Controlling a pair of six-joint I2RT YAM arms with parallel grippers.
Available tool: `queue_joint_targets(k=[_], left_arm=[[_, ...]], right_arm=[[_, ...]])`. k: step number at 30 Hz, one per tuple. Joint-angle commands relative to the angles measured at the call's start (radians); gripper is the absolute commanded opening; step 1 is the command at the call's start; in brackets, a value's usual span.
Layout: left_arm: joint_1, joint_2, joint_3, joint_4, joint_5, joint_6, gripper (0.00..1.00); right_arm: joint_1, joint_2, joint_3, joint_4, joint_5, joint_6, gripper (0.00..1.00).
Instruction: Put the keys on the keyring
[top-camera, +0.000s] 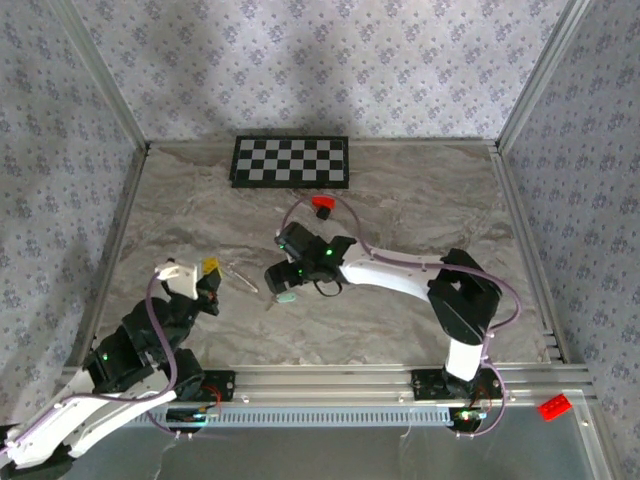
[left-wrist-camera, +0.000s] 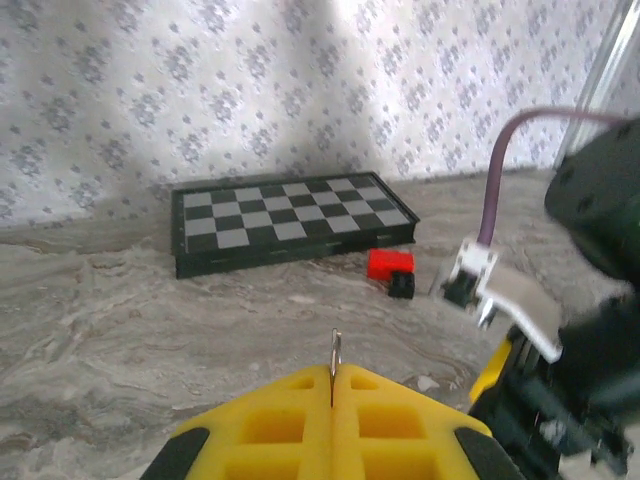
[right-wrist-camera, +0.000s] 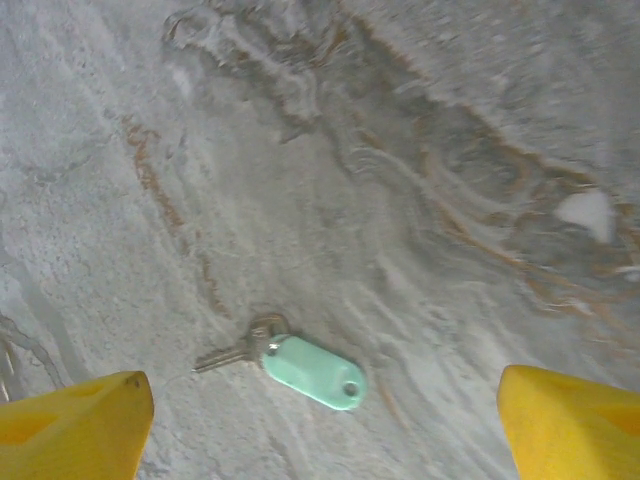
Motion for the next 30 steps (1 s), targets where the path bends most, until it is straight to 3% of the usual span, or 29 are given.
queue_joint_targets(k=[1, 10, 17, 30], left_arm=[[0.006, -0.068, 0.004, 0.016, -0.074, -0.002, 0.00], [0.006, -0.103, -0.008, 0.003, -0.091, -0.015, 0.00], [0.006, -0.102, -0.013, 0.006, -0.088, -0.016, 0.00], [0.006, -0.095, -0.029, 0.023, -0.079, -0.011, 0.00]], right_arm=[[0.028, 0.053, 0.048, -0.029, 0.025, 0.060, 0.87], [0.073, 0.169, 0.136, -0.097, 0.045, 0.082, 0.72], [0.070, 0.217, 0.180, -0.154, 0.046, 0.084, 0.55], [0.052, 0.261, 0.197, -0.164, 0.021, 0.091, 0.41]])
